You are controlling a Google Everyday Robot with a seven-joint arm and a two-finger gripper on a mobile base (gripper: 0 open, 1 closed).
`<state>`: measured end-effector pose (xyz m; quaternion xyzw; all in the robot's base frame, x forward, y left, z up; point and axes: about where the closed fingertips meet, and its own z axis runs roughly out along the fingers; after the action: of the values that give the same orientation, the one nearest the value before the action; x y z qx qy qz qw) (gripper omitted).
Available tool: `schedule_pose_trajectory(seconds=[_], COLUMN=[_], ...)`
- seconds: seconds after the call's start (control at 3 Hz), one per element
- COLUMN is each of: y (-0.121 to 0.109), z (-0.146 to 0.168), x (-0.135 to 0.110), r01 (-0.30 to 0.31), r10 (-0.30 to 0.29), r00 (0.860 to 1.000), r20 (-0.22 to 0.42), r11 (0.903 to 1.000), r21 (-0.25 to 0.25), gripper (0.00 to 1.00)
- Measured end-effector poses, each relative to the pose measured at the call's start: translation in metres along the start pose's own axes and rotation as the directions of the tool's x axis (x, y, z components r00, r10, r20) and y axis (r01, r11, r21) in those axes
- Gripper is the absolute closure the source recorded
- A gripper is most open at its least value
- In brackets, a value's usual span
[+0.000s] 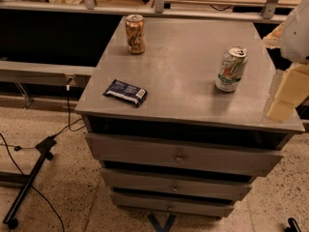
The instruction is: Pick 7up can
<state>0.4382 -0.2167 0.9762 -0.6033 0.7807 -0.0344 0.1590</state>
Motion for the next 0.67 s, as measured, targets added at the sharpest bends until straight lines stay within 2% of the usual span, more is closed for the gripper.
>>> schedule_pose_trajectory(seconds=[0.33,0.67], y=[-0.011,-0.039], z=[0.007,0.019], x=[-0.002,-0.019], r01=[-0.003,0.036], r10=[0.003,-0.036], r00=[1.000,0.999], r20=[-0.002,0.005], r11=[0.9999,0.9990], r21=[0.016,0.025], gripper=[0.00,0.00])
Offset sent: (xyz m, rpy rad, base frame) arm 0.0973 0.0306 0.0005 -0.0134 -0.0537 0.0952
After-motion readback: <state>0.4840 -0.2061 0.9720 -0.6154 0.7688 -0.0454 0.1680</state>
